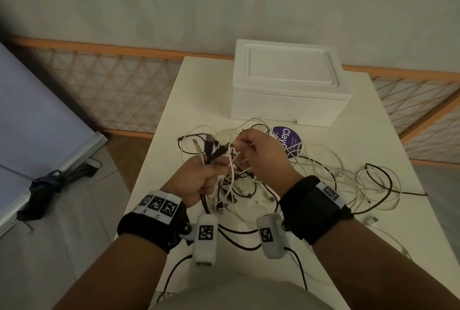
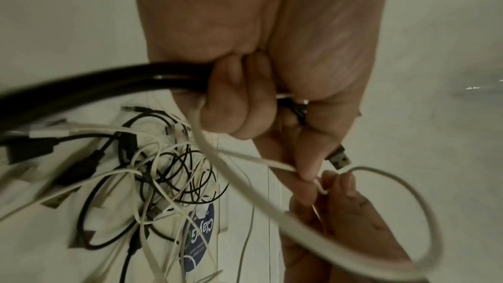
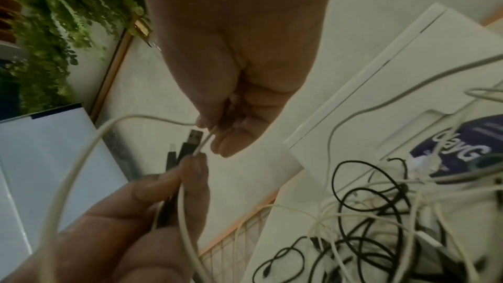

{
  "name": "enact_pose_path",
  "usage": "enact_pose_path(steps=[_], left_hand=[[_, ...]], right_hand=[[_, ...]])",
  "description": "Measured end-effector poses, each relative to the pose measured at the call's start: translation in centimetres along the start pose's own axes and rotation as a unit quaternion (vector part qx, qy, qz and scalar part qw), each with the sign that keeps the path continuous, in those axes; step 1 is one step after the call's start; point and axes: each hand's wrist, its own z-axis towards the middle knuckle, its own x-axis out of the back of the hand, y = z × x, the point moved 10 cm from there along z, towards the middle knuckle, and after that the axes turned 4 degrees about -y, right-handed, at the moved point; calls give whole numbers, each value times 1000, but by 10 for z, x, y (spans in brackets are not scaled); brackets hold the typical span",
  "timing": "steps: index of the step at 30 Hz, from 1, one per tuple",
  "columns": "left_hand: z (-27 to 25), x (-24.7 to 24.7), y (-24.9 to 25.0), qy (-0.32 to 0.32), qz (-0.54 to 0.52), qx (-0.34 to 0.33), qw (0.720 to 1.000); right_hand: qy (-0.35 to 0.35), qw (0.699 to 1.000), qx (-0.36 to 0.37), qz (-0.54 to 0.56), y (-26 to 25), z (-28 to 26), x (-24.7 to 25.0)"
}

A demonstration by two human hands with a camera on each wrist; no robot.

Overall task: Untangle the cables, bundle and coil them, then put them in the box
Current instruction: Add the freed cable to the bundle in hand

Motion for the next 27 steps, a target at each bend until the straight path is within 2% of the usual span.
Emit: enact_pose_path(steps=[2,4,6,8,11,14,19,21,23,24,25,26,27], left_hand=[[-1,4,1,25,-28,-18,999],[-1,10,2,48,-100,-38,993],[-1,19,3,73,-167,-57,982],[-4,27,6,92,-198,-69,973],[-7,35,3,115,-186,-67,974],[-7,25,-9,107,-144,-42,983],[-4,13,-29,101,-111,-15,989],[-2,20,-38,121,-124,-8,985],[-2,30,-47,148,-158,6,976],[-3,32,-50,156,-185,11,970],[-3,32,-52,160,-206,15,965],[-4,30,-54,163,-218,20,962],[-5,28,-55,167,-222,24,960]], right_hand=[[-27,1000,-6,12,12,-1,-10],[-119,992,6,-52,19,-5,-35],[-230,966,16,-116,29,-17,-67],[-271,951,5,-149,40,-28,-79],[-240,966,-18,-95,44,-31,-70],[-220,975,-10,-43,32,-30,-62],[-169,981,14,-92,23,-30,-45],[-134,985,-43,-102,36,-32,-31],[-22,991,-109,-75,48,-36,0],[57,990,-100,-78,43,-41,18],[119,985,-54,-108,29,-45,31],[138,979,16,-148,8,-50,31],[106,975,75,-178,-9,-51,17]])
